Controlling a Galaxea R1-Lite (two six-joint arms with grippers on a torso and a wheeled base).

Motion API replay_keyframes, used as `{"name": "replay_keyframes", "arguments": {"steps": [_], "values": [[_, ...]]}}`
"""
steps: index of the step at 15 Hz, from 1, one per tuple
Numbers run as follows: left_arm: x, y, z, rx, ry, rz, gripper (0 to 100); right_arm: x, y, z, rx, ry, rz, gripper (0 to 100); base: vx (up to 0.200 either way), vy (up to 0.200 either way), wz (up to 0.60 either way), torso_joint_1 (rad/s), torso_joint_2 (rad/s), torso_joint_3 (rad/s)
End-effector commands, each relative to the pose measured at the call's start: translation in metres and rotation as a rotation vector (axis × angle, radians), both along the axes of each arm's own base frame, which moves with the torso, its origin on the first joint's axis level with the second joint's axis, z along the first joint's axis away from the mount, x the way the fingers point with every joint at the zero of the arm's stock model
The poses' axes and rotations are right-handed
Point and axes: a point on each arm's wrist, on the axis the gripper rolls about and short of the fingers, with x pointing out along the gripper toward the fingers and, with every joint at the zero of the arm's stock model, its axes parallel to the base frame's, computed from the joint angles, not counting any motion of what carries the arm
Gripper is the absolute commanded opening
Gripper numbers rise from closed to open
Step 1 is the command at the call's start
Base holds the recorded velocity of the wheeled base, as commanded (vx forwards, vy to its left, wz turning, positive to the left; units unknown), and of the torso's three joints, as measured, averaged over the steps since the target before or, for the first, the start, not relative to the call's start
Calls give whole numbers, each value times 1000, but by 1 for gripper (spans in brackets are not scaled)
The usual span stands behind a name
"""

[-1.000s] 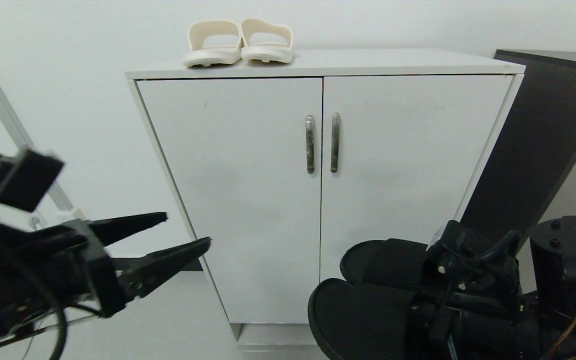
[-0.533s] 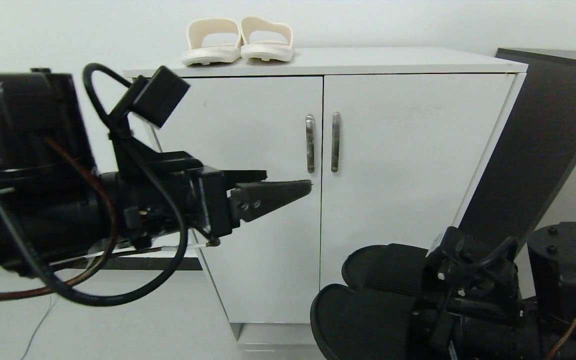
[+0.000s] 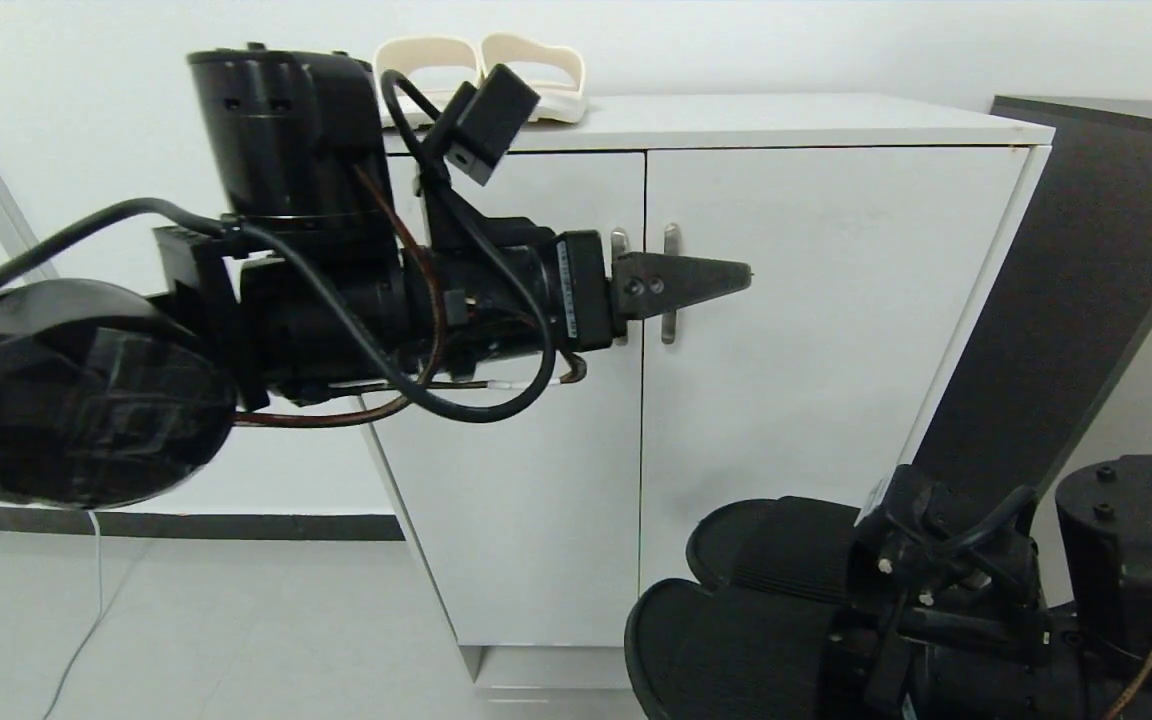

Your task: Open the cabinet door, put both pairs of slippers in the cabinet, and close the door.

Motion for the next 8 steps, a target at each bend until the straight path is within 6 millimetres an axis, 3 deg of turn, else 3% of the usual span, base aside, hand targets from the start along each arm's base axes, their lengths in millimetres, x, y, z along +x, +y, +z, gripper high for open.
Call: {"name": "replay_keyframes", "arguments": {"steps": [1, 8], "values": [[19, -16, -12, 18, 24, 36, 100, 0, 0, 0, -1, 0, 0, 0, 0, 0, 0, 0, 0, 0], [44, -30, -16, 15, 12, 193, 100, 0, 0, 0, -1, 0, 0, 0, 0, 0, 0, 0, 0, 0]]}}
